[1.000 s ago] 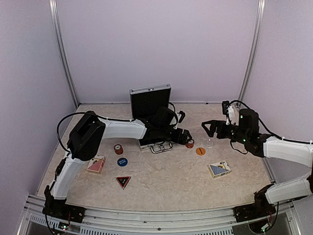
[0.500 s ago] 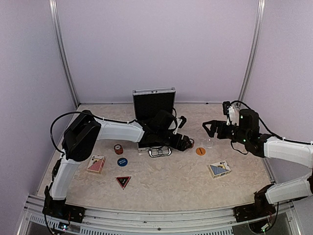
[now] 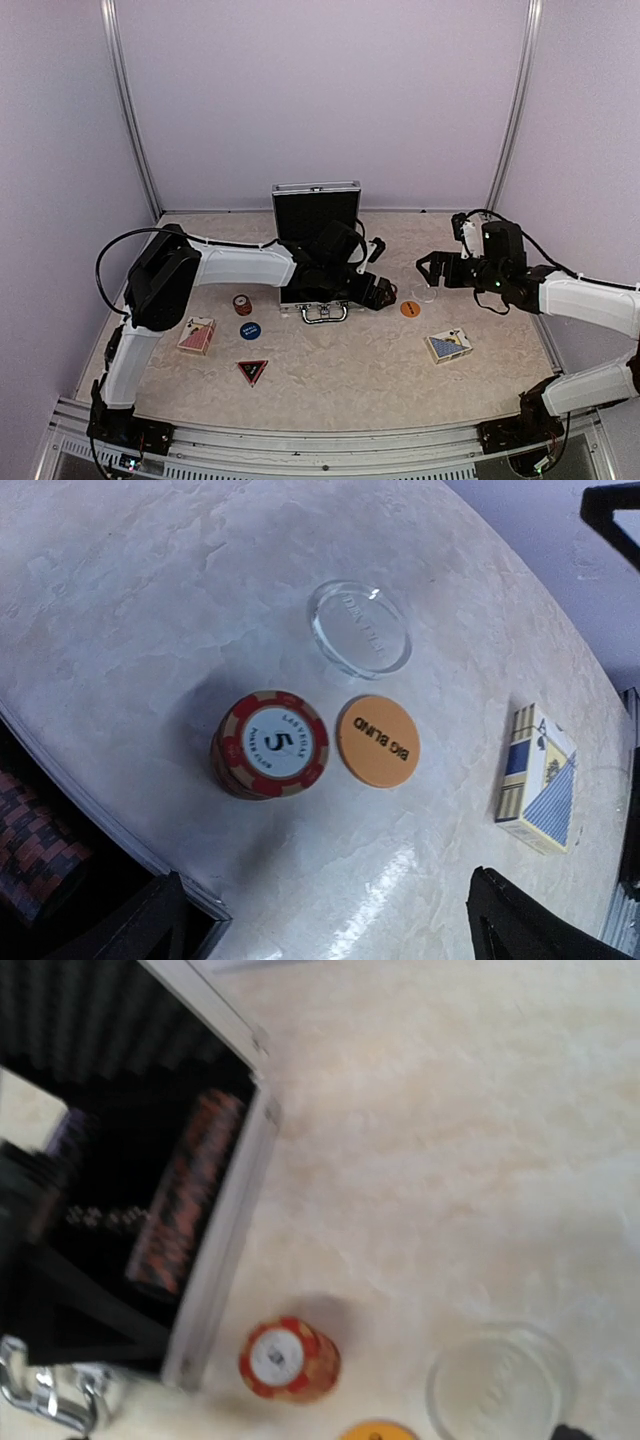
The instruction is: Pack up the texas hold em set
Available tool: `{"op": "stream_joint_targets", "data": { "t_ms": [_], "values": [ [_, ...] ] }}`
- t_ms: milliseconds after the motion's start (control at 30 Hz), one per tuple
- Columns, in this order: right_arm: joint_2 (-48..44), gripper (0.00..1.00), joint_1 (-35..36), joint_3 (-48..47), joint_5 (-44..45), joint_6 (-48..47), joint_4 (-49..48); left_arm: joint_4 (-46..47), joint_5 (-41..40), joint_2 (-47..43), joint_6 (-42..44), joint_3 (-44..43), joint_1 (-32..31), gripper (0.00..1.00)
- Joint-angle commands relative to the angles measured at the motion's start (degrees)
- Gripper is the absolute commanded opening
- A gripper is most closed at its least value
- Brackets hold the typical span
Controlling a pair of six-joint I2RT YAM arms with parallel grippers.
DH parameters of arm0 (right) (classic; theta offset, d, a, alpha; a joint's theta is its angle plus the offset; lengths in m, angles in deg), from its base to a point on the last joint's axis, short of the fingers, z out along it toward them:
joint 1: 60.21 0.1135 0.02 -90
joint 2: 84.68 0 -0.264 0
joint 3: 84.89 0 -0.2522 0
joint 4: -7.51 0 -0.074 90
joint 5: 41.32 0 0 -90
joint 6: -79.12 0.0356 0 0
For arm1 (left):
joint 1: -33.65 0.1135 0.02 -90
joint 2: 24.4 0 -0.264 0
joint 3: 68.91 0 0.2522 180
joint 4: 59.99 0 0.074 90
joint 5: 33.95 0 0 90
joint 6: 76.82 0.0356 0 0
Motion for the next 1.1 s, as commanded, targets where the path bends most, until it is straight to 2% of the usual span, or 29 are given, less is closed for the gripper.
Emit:
{"op": "stream_joint_targets", "data": {
  "t_ms": [0,200,367,467,567,900,967,1067],
  "values": [
    [0.5,1.00,1.1,-2.7,2.0,-0.7,6.4,-4.5,2.9,-0.2,0.0,-5.4,-1.9,0.97],
    [1.5,1.00,1.4,-4.5,3.8,-2.7,10.5,-4.2,2.4,-1.4,-1.5,-6.6,-1.9,0.99],
    [3.8,1.00,2.9,-8.0,11.8,-5.0,17.4,-1.4,-0.7,-7.0,-4.6,-0.9,-2.3,0.99],
    [4.0,1.00,4.2,-9.8,17.3,-5.8,20.1,-1.7,-6.9,-11.7,-4.6,3.0,-2.5,0.99],
    [3.2,1.00,4.2,-10.9,19.1,-5.5,19.8,-3.9,-15.6,-17.6,-4.3,5.5,-2.6,0.99],
    [-0.2,1.00,4.2,-9.2,13.1,-3.6,15.6,-12.3,-40.2,-32.5,1.0,11.8,-1.5,0.99],
    [1.7,1.00,4.3,-11.1,13.6,-4.1,17.5,-12.7,-39.8,-34.4,0.5,14.2,0.5,0.99],
    [5.3,1.00,4.2,-14.0,15.3,-4.5,20.2,-13.0,-34.6,-37.0,-2.5,18.4,5.0,0.99]
  ]
}}
